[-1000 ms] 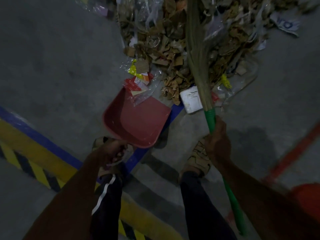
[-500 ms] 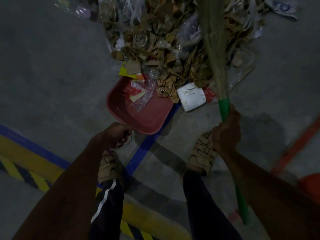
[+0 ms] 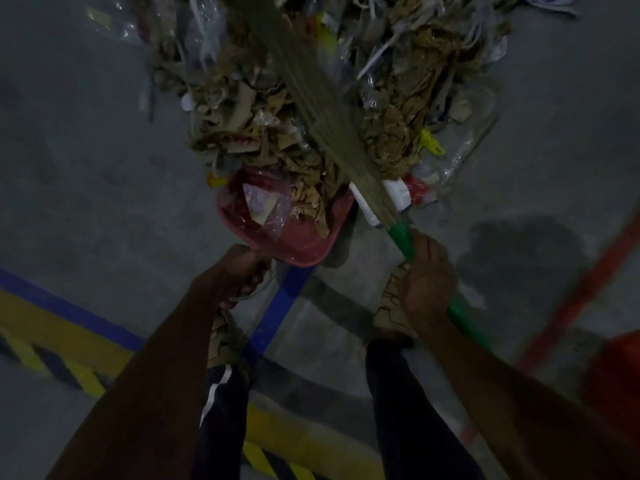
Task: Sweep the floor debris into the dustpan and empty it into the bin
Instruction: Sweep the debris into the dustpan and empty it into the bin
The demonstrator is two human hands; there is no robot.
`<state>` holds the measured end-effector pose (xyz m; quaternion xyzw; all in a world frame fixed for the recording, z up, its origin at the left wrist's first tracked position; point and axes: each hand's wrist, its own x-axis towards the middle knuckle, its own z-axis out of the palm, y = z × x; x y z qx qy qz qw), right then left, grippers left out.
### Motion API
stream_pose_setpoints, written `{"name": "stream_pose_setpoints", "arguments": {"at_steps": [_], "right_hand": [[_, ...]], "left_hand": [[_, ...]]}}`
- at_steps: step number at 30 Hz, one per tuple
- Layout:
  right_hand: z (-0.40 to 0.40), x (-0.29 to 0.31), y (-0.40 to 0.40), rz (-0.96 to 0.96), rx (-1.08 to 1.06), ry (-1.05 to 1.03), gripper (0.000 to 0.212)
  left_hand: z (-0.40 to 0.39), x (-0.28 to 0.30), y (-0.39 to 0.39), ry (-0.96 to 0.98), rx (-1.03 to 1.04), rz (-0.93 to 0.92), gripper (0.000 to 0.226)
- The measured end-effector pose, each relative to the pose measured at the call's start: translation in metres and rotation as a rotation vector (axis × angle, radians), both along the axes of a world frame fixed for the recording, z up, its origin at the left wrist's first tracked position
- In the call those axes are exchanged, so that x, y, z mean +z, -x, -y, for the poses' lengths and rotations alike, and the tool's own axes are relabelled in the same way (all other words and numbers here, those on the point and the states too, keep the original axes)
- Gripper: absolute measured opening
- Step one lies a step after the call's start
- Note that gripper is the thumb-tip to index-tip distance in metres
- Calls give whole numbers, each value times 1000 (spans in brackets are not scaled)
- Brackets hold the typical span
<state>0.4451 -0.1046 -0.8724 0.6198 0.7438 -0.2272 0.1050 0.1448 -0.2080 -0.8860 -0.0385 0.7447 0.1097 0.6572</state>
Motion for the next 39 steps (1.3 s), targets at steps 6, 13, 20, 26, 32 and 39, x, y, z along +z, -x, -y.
{"name": "stream_pose_setpoints", "arguments": {"at_steps": [6, 13, 20, 26, 32, 39], "right_hand": [[-47, -6, -7, -53, -118, -68, 83], [-75, -9, 8, 161, -9, 25, 86], [-45, -18, -2, 183, 117, 147, 83], [-8, -7, -20, 89, 151, 173, 74], [22, 25, -20, 17, 215, -2, 77], [22, 75, -7, -44, 35, 164, 73]], "left_hand": [[0, 0, 6, -15, 44, -35, 22], [-2, 12, 16, -8, 66, -50, 26], [-12, 11, 27, 7, -17, -64, 29], [-14, 20, 24, -79, -23, -88, 39], [-20, 39, 15, -117, -8, -92, 32], [-30, 114, 15, -194, -14, -133, 29]]}}
